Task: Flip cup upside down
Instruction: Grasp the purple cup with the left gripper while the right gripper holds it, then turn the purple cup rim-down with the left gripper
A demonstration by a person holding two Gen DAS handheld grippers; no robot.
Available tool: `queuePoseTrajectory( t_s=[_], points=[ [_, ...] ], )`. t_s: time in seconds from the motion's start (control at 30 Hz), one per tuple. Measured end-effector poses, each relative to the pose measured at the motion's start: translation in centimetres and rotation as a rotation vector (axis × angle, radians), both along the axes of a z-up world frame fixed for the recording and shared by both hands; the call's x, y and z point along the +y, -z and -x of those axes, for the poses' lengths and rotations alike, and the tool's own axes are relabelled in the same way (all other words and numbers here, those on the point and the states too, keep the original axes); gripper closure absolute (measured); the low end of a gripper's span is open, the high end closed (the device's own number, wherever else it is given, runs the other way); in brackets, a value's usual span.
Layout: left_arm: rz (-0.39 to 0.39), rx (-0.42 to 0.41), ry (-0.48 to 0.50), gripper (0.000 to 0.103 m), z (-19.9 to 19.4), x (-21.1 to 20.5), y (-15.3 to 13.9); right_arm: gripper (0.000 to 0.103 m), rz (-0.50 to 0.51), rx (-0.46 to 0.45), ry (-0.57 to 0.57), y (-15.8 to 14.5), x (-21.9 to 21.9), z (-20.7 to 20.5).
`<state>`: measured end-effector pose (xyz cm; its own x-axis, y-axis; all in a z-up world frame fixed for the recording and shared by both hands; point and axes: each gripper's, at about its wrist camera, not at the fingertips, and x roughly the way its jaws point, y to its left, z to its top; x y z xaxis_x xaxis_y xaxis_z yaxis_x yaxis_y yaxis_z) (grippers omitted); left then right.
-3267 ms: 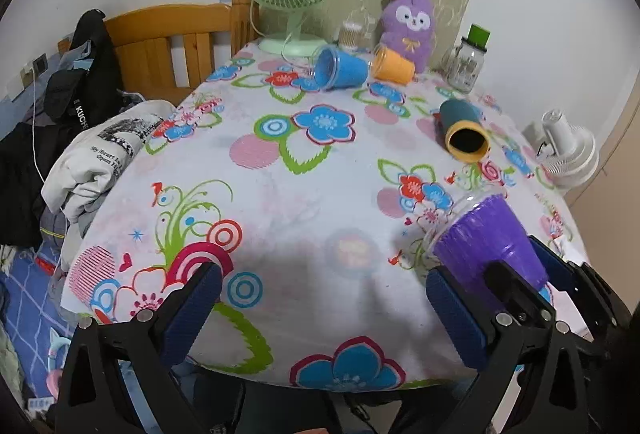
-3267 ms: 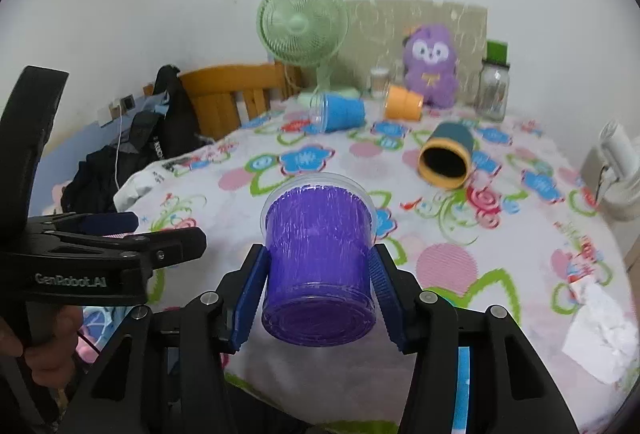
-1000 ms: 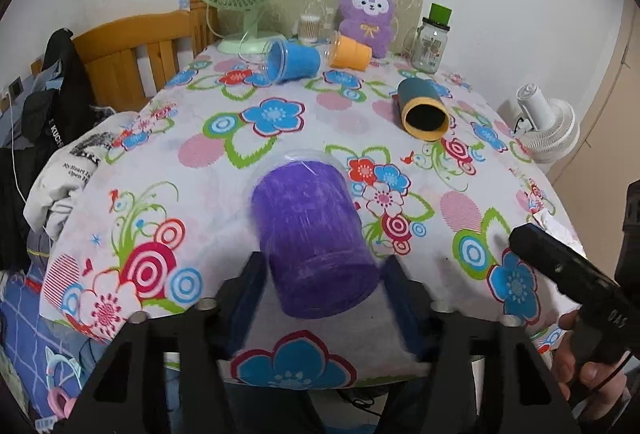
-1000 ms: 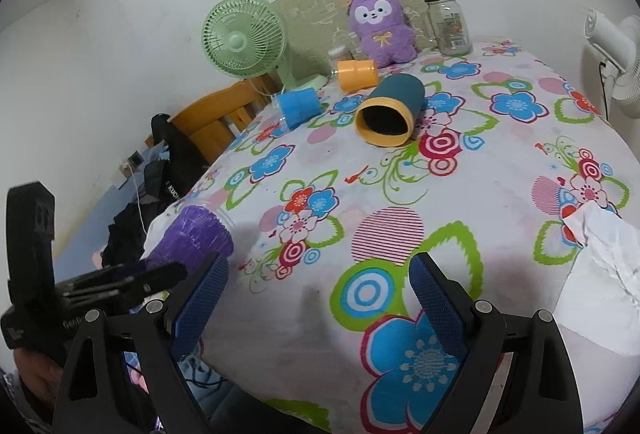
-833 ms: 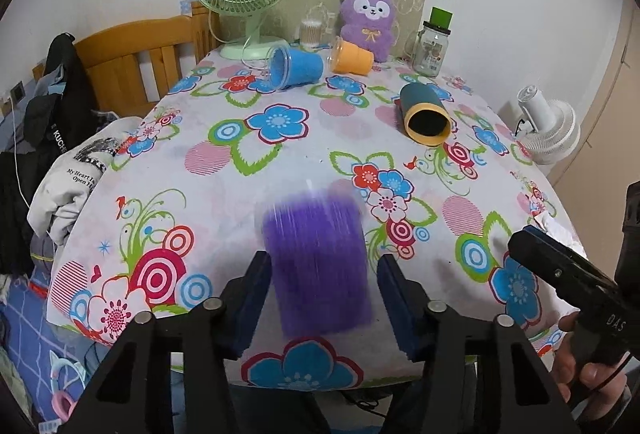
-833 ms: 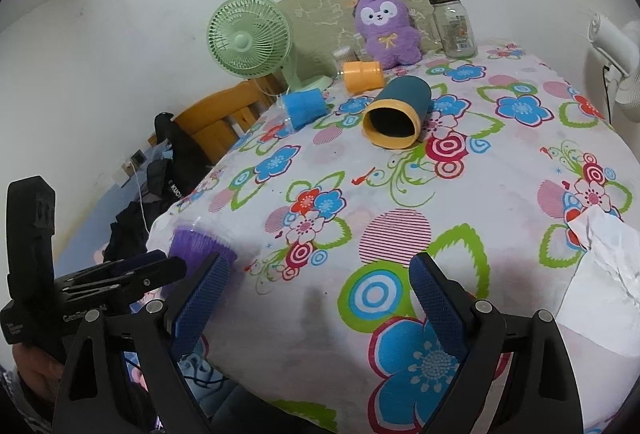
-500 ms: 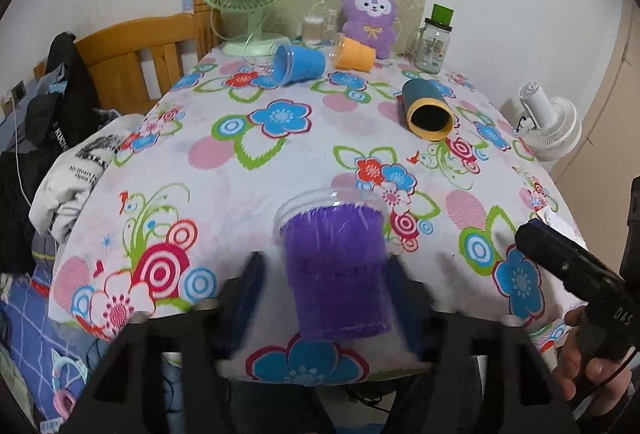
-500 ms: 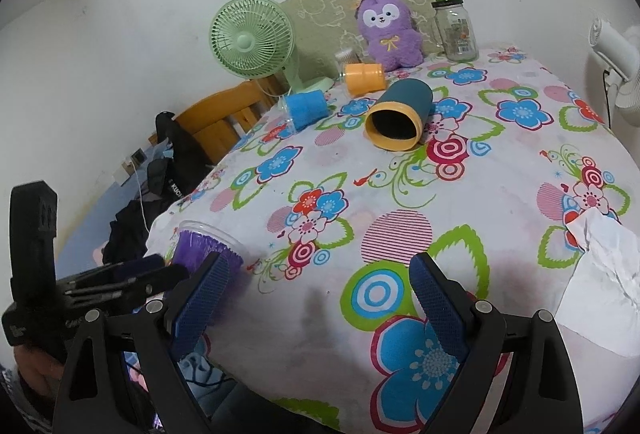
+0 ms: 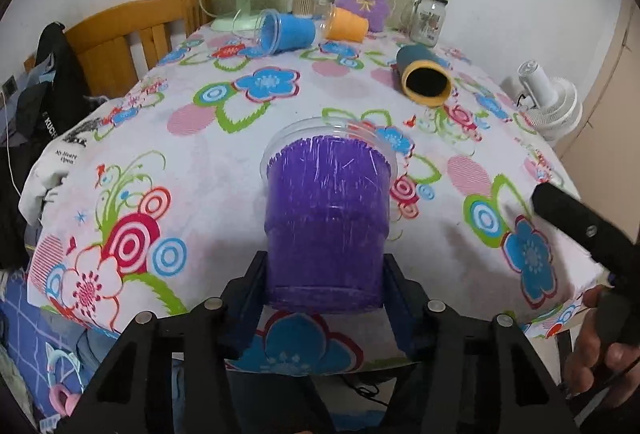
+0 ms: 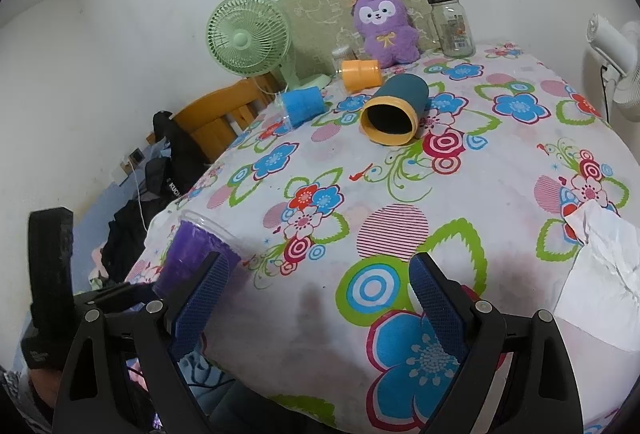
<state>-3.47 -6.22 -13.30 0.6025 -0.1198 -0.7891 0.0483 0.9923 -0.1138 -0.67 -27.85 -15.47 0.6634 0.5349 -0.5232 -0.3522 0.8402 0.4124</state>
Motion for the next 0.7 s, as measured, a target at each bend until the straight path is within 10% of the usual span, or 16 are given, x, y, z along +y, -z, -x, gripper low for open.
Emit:
queuePoseTrajectory(
  t_s=[0.7],
  points=[
    [-0.078,-0.084,0.065,0.046,-1.3,1.1,-6.3,0.01,-0.008,0.0,-0.035,0.2,0.6,-0.5]
  ],
)
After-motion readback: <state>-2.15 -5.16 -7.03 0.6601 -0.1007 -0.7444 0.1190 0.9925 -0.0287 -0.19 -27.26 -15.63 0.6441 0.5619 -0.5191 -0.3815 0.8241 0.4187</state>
